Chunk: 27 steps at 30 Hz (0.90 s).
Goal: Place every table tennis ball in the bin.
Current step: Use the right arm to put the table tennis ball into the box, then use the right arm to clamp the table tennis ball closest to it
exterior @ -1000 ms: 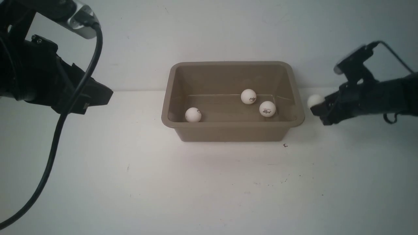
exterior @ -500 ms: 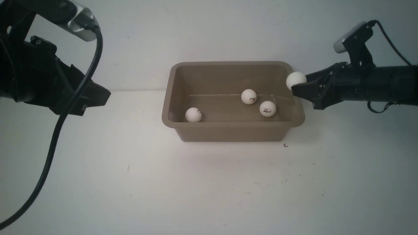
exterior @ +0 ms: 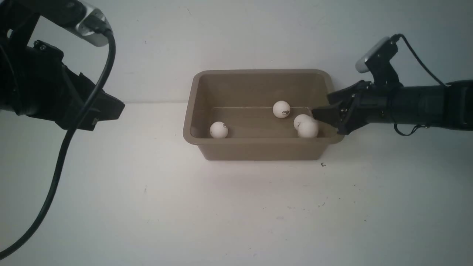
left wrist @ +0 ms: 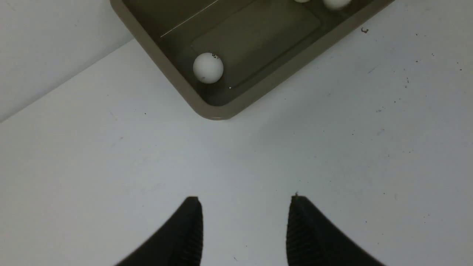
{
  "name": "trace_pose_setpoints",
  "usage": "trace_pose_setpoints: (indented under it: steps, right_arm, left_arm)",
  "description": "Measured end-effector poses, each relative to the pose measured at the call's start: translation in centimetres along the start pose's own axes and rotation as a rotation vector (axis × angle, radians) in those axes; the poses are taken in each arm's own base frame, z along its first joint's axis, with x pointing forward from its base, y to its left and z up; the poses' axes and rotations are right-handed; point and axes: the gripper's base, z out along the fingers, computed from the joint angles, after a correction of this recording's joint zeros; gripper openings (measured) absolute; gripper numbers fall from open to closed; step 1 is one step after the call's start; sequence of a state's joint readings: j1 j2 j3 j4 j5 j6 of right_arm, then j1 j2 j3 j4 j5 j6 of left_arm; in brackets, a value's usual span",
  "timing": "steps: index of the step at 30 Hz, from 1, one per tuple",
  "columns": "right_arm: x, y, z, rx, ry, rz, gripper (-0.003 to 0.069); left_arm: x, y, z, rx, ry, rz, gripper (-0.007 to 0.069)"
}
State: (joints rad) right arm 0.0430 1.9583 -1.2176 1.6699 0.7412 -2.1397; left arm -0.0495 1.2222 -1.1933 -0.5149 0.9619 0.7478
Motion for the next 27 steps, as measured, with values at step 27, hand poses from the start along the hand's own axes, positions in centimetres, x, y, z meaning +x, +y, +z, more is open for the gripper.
trace_pose_setpoints:
  steps: [27]
  right_arm:
    - [2.6,-3.9,-1.3,0.238,0.142,-0.083,0.0458]
  left_arm:
    - [0.1,0.1,0.0,-0.012,0.01,0.011,0.0289]
